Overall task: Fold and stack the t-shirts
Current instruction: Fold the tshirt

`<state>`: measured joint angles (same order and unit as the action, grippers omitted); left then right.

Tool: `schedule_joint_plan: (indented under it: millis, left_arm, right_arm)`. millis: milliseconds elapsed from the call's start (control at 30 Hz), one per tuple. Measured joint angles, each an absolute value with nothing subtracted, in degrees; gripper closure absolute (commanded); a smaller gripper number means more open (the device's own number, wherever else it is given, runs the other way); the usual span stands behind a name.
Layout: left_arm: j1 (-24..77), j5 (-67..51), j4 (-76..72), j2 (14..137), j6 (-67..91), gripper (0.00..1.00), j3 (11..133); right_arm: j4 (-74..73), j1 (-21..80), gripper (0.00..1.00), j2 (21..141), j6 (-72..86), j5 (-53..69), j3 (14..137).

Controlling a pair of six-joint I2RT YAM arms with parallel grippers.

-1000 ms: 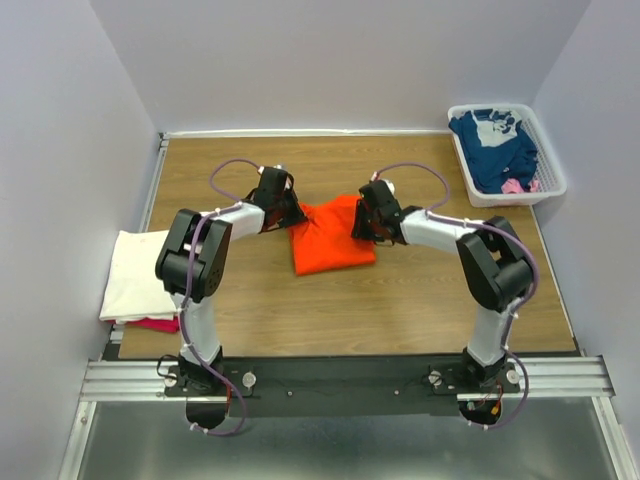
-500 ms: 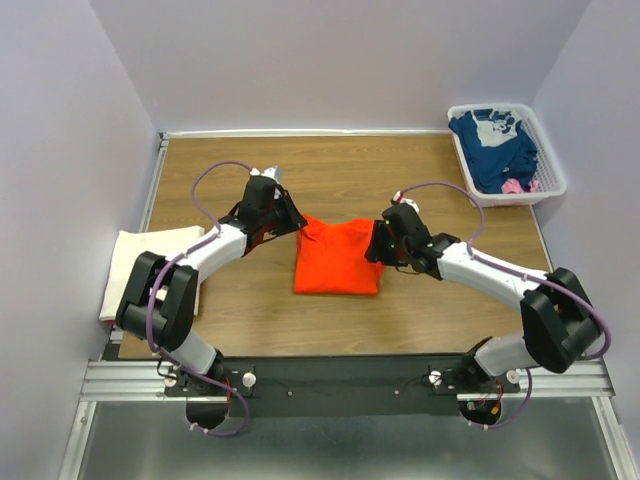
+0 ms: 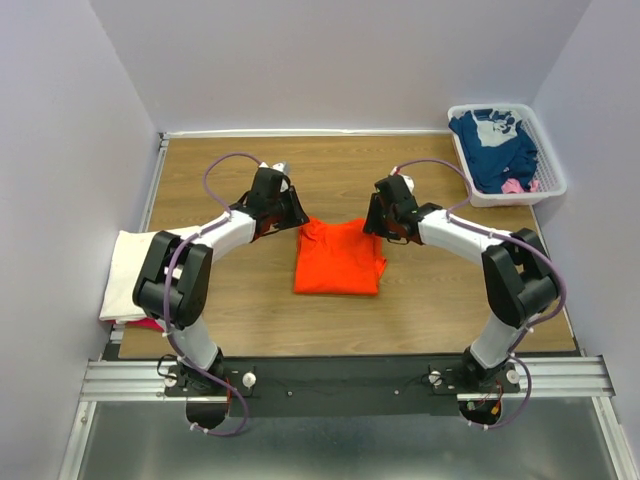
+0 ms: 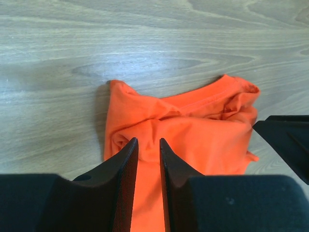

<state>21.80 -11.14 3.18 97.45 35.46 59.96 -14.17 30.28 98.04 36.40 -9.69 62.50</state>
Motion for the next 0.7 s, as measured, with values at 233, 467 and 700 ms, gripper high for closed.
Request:
schedule_joint_plan:
  millis: [233,467,700]
  left_arm:
    - [21.58,-11.27,3.25,100.05,35.09,0.66,60.95]
    - [21.58,-11.4,3.2,100.55,35.18,0.6,61.06]
    - [21.5,-12.12,3.14,100.55,35.51,0.59,60.97]
  right_arm:
    - [-14.15,28.6,0.42,101.16,36.4,-9.15,64.31]
    - [-14.02,27.55,0.42,101.27,36.42,-8.49,64.36]
    - [-13.69,27.33,0.42,101.27,36.45,-7.75,64.36]
